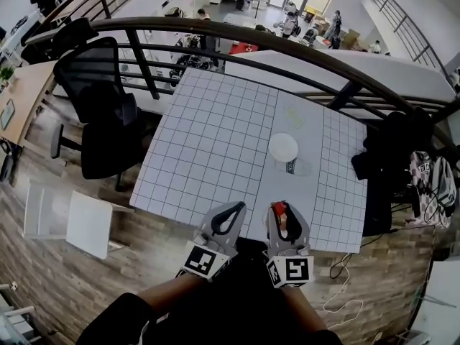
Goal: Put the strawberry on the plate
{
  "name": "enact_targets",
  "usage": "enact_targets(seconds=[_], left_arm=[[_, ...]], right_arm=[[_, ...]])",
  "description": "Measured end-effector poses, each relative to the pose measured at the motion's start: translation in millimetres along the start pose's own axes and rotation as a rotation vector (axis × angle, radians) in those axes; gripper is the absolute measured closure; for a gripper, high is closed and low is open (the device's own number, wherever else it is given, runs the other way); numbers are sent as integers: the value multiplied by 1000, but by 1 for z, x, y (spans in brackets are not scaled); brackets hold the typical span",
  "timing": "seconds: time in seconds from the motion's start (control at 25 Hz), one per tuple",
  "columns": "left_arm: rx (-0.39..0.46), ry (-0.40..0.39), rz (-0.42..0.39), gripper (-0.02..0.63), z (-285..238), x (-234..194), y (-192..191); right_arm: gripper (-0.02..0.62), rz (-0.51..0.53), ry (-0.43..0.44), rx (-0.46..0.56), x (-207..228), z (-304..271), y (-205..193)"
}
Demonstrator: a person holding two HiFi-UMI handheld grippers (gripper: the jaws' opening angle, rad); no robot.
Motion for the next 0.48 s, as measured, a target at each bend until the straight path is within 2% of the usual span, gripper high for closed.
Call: enact_targets(seconds=[0.48], left_arm=[[-53, -34, -35, 597, -81, -8, -7]], right_arm=[[462, -108, -25, -89, 72, -50, -15]])
Point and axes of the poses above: the fingertips, and each gripper's own axes: z backward along the fingers, x to its right, y out of its top, the point moved 8 cm from there along z, backward along the fingers, and after that the axes turned 4 degrees about -x, right-handed, at the moved point
